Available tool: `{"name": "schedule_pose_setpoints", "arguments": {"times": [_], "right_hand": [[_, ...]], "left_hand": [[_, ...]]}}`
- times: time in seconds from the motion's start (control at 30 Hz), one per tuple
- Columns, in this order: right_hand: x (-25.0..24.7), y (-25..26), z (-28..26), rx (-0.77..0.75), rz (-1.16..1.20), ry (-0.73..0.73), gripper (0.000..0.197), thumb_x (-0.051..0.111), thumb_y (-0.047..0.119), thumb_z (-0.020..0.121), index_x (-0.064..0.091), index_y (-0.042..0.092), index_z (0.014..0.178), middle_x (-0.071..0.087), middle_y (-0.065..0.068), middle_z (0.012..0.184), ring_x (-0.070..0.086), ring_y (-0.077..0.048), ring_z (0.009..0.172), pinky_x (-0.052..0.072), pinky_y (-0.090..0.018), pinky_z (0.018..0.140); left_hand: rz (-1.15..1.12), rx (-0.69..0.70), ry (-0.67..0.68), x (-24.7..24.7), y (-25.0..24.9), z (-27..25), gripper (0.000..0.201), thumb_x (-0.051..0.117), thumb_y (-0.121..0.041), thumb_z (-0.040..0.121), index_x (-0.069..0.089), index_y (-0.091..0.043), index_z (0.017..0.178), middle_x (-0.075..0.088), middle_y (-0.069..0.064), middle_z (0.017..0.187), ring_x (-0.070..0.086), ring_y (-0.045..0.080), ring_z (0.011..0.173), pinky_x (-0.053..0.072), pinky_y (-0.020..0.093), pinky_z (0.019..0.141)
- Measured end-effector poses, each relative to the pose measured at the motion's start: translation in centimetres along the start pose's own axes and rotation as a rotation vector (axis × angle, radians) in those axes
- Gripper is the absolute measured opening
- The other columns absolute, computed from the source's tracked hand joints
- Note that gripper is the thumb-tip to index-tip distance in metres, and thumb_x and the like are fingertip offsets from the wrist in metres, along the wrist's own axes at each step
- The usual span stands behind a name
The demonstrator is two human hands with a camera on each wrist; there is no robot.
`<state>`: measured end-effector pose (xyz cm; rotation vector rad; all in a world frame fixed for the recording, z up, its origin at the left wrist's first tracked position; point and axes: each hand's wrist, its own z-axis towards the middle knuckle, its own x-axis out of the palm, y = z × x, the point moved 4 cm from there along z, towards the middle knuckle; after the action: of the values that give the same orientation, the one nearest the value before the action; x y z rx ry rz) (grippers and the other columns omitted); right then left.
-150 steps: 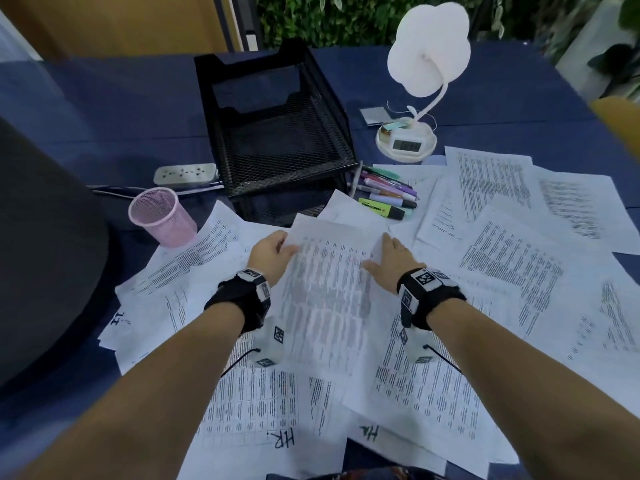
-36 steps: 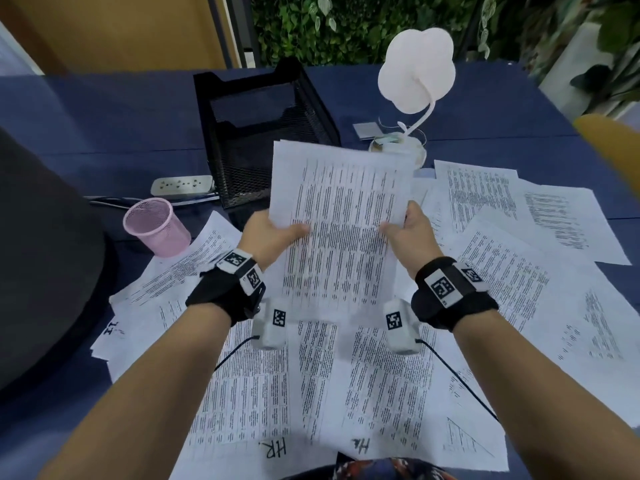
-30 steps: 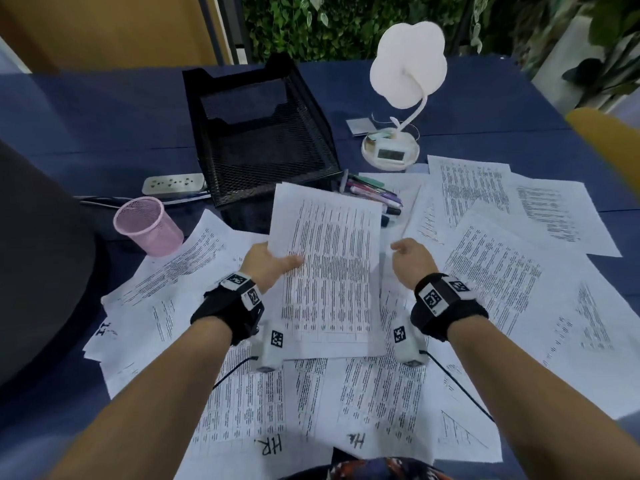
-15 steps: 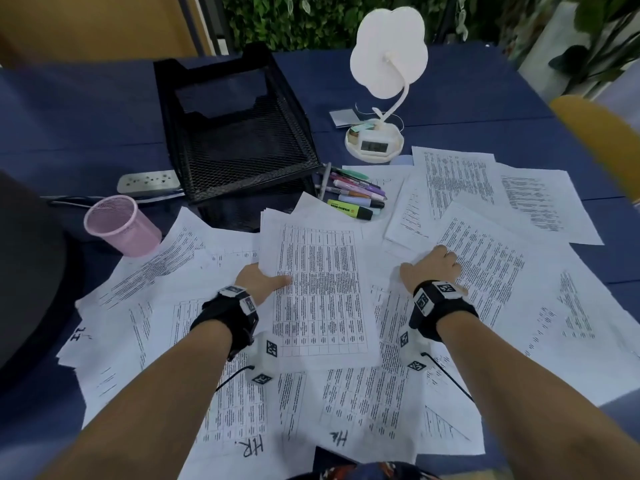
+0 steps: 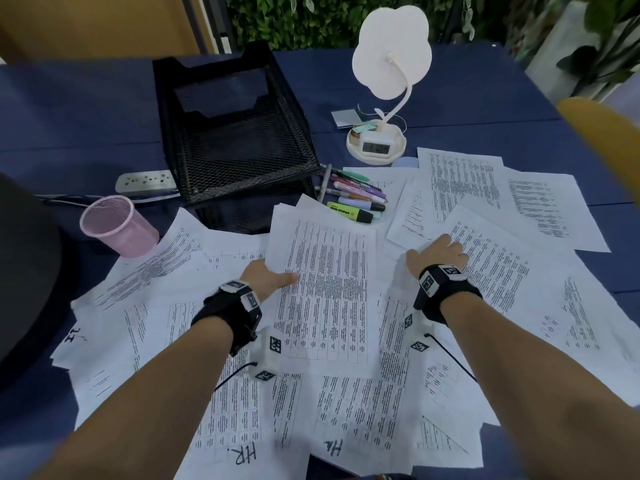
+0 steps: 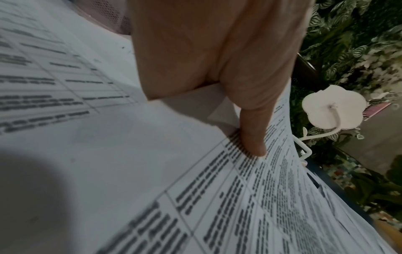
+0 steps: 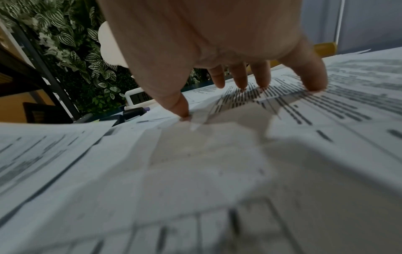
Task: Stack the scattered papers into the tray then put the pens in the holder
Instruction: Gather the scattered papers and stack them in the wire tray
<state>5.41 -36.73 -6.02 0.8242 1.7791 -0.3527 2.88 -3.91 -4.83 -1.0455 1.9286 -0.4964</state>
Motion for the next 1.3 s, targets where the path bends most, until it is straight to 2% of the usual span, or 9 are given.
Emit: {"name": "schedule_pose_setpoints", "arguments": {"times": [0.17, 0.3, 0.43, 0.57, 0.77, 0.9, 1.03, 1.13, 1.3], "right_hand": [[-0.7, 0.3, 1.0, 0.019, 0.020, 0.015, 0.073, 0.063, 0.036, 0.077, 0.027, 0.006, 0.134, 0.033, -0.016, 0.134, 0.032, -0.038, 0.126, 0.039, -0.057, 0.099], [-0.8, 0.1, 1.3, -0.017, -0.068, -0.019, 0.068, 0.059, 0.035, 0.083, 0.029, -0.002, 0.132, 0.039, -0.020, 0.133, 0.039, -0.038, 0.123, 0.038, -0.048, 0.101], [-1.8, 0.3, 1.3, -0.106, 0.014, -0.039, 0.039, 0.046, 0.015, 0.089, 0.042, 0.000, 0.124, 0.051, -0.020, 0.123, 0.048, -0.037, 0.116, 0.046, -0.044, 0.095], [-4.2, 3.4, -0.7, -0.365, 0.211, -0.172, 0.022, 0.042, 0.004, 0.085, 0.049, -0.002, 0.105, 0.056, -0.022, 0.106, 0.056, -0.037, 0.098, 0.045, -0.037, 0.076], [-8.9, 8.8, -4.1, -0.625, 0.232, -0.323, 0.017, 0.044, 0.011, 0.089, 0.047, 0.000, 0.103, 0.055, -0.021, 0.101, 0.055, -0.036, 0.086, 0.037, -0.036, 0.065], [-9.5, 11.0, -6.1, -0.707, 0.178, -0.224, 0.017, 0.044, 0.010, 0.088, 0.049, 0.002, 0.103, 0.057, -0.017, 0.094, 0.056, -0.033, 0.085, 0.041, -0.036, 0.068], [-5.7, 11.2, -8.8, -0.696, 0.379, 0.007, 0.014, 0.047, 0.020, 0.090, 0.051, 0.007, 0.095, 0.058, -0.009, 0.079, 0.057, -0.028, 0.074, 0.045, -0.032, 0.066], [-2.7, 10.8, -9.3, -0.669, 0.498, 0.223, 0.025, 0.042, 0.033, 0.097, 0.053, 0.011, 0.103, 0.067, -0.012, 0.088, 0.064, -0.029, 0.084, 0.049, -0.035, 0.076], [-1.6, 7.4, -5.2, -0.469, 0.343, 0.093, 0.029, 0.046, 0.023, 0.096, 0.051, 0.006, 0.120, 0.062, -0.014, 0.110, 0.059, -0.031, 0.100, 0.047, -0.030, 0.079]], "left_hand": [[0.015, -0.048, 0.011, -0.2, 0.9, 0.7, 0.055, 0.075, -0.036, 0.077, 0.060, -0.007, 0.121, 0.064, 0.011, 0.119, 0.060, 0.028, 0.108, 0.045, 0.034, 0.095], [0.019, -0.091, 0.011, -0.5, 1.4, 1.4, 0.061, 0.078, -0.040, 0.073, 0.061, -0.006, 0.120, 0.066, 0.010, 0.116, 0.062, 0.027, 0.103, 0.048, 0.037, 0.094], [0.058, -0.095, 0.025, -0.5, 1.4, 1.6, 0.061, 0.077, -0.043, 0.074, 0.060, -0.007, 0.121, 0.066, 0.009, 0.115, 0.061, 0.025, 0.099, 0.046, 0.031, 0.088], [0.068, -0.108, 0.025, -0.6, 1.5, 1.7, 0.063, 0.077, -0.044, 0.073, 0.060, -0.007, 0.122, 0.065, 0.010, 0.116, 0.061, 0.027, 0.103, 0.046, 0.033, 0.091], [0.056, -0.133, 0.023, -0.6, 1.8, 1.6, 0.068, 0.079, -0.048, 0.069, 0.060, -0.007, 0.120, 0.066, 0.009, 0.115, 0.062, 0.028, 0.102, 0.048, 0.037, 0.093], [0.034, -0.134, 0.018, -0.7, 1.8, 1.5, 0.075, 0.077, -0.054, 0.067, 0.058, -0.008, 0.123, 0.065, 0.010, 0.117, 0.062, 0.029, 0.104, 0.048, 0.042, 0.097], [-0.050, -0.112, -0.009, -0.6, 1.0, 1.0, 0.068, 0.050, -0.056, 0.089, 0.047, -0.007, 0.136, 0.053, 0.013, 0.135, 0.050, 0.032, 0.123, 0.037, 0.039, 0.105], [-0.130, -0.142, -0.006, -0.8, 0.9, 0.9, 0.078, 0.035, -0.061, 0.092, 0.031, -0.006, 0.146, 0.037, 0.012, 0.149, 0.037, 0.030, 0.135, 0.028, 0.044, 0.113], [-0.145, -0.085, -0.025, -0.6, 0.6, 0.5, 0.062, 0.033, -0.048, 0.098, 0.030, -0.010, 0.147, 0.036, 0.009, 0.150, 0.036, 0.029, 0.136, 0.029, 0.044, 0.113]]}}
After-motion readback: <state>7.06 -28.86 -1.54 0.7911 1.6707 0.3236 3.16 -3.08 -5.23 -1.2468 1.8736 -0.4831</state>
